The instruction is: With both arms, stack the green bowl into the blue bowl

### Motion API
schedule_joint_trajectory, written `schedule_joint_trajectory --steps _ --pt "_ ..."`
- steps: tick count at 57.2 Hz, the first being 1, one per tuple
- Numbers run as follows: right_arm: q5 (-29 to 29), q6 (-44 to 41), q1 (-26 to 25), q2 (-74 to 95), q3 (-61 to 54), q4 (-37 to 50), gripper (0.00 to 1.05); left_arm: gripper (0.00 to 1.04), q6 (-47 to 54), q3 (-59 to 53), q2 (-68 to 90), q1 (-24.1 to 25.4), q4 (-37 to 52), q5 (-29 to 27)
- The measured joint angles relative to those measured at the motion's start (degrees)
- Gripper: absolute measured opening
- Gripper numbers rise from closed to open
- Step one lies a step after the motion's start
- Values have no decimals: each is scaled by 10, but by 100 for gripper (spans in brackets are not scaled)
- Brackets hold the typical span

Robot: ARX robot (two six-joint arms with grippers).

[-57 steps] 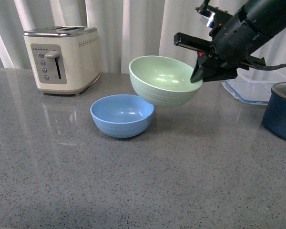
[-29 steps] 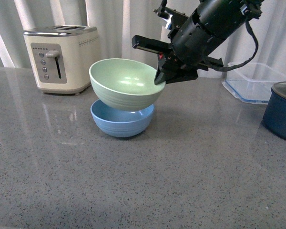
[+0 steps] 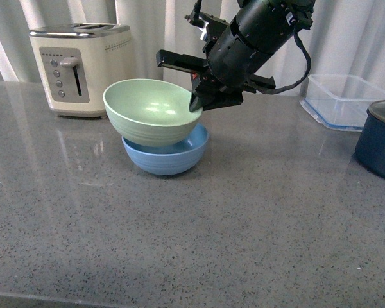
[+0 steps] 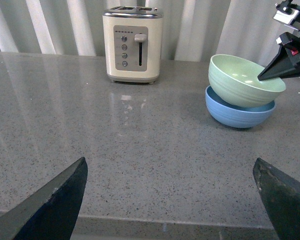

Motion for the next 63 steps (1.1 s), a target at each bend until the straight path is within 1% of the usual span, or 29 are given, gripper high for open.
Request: schedule_joint_trajectory --steps 23,27,36,38,46,49,50,53,55,56,57,63 --pt "0 -12 -12 14 -1 10 1 98 0 0 0 0 0 0" --pt "-1 -12 -15 14 -2 12 10 98 0 0 0 0 0 0" --pt "-6 -10 -21 14 -11 14 35 98 0 0 0 0 0 0" --pt "-6 -10 -21 13 -14 15 38 98 0 0 0 0 0 0" --pt "-5 -8 -27 0 -40 25 60 98 0 0 0 0 0 0" --pt "-5 -8 -31 -13 -58 33 70 98 0 0 0 0 0 0" --pt "-5 -8 -34 -22 -68 37 75 98 0 0 0 0 0 0" --pt "-5 -8 -38 -38 -85 43 83 98 0 0 0 0 0 0" --pt "-5 -8 -43 -56 -103 50 90 98 0 0 0 0 0 0" --pt "-7 -7 -47 -71 -118 55 95 98 0 0 0 0 0 0" --pt "-8 -5 -50 -83 -128 58 97 98 0 0 0 0 0 0" --pt "-10 -4 -70 -148 -191 76 94 98 0 0 0 0 0 0"
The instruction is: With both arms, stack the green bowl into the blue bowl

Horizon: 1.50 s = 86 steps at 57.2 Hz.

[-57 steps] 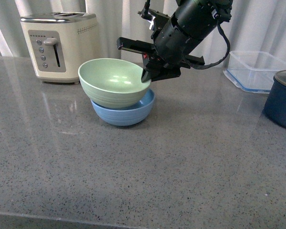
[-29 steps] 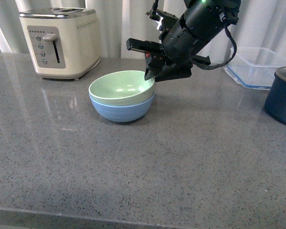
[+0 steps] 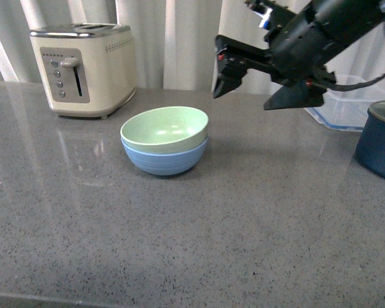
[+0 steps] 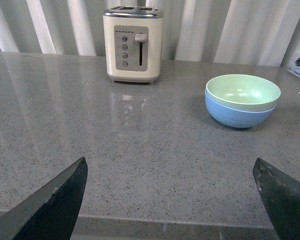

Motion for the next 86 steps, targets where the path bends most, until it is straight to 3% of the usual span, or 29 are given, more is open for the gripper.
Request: schedule_joint_trajectory --steps 10,24,29,35,37,41,45,47,63,86 --pt "2 0 -44 -139 -152 37 95 98 0 0 0 0 0 0" --pt "2 8 -154 -430 -445 19 95 98 0 0 0 0 0 0" --pt "42 6 -186 -535 -526 -4 95 98 0 0 0 0 0 0" --pt "43 4 -190 -558 -536 -5 95 98 0 0 0 0 0 1" --pt "64 -7 -183 -565 -555 42 92 98 0 0 0 0 0 1" --pt "132 -46 -162 -594 -650 262 80 98 0 0 0 0 0 0" --pt "143 -77 -153 -633 -749 480 62 98 0 0 0 0 0 -1" --pt "145 -83 -153 -647 -768 525 55 98 0 0 0 0 0 0" --pt "146 -96 -153 -728 -850 544 0 98 0 0 0 0 0 0" --pt "146 -97 -153 -840 -901 485 1 98 0 0 0 0 0 0"
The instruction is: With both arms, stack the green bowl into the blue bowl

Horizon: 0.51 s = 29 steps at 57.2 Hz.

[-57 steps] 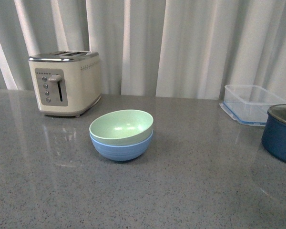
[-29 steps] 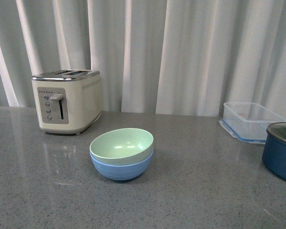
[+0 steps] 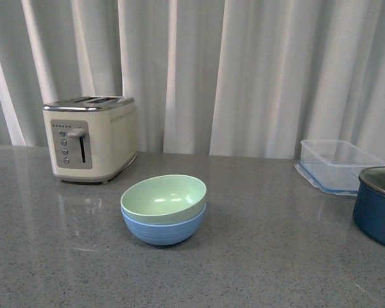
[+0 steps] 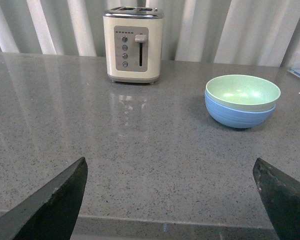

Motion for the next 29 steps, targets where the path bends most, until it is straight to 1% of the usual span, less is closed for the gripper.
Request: schedule_joint_trajectory --steps 12,17,29 --pt "0 0 0 -50 -14 -36 1 98 0 0 0 0 0 0" --pt "0 0 0 -63 -32 -26 1 98 0 0 0 0 0 0" --pt "0 0 0 -110 -32 -70 1 98 0 0 0 0 0 0"
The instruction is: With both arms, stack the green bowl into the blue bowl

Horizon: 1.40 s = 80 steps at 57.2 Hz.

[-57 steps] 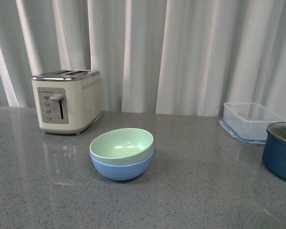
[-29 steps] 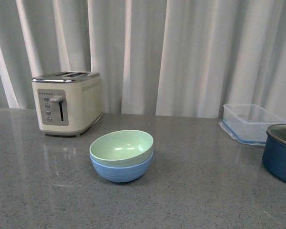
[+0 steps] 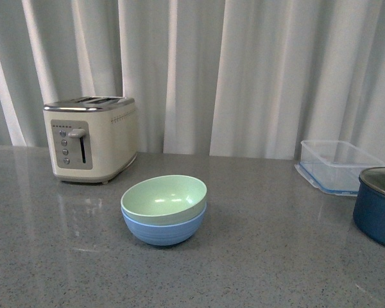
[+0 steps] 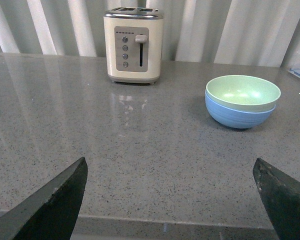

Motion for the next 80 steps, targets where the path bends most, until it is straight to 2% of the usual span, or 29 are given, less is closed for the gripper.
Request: schedule_joint_trajectory --steps 27,32,45,59,77,80 --pt "0 0 0 -79 0 -79 1 98 0 0 0 0 0 0" --pt "0 0 0 -159 0 -176 1 98 0 0 0 0 0 0" --pt "0 0 0 -176 0 -180 1 98 0 0 0 0 0 0" --pt "0 -1 0 -176 0 -180 40 98 0 0 0 0 0 0" --pt "0 -1 0 -176 0 -180 96 98 0 0 0 0 0 0" --pt "0 0 0 -176 0 -180 95 98 0 0 0 0 0 0"
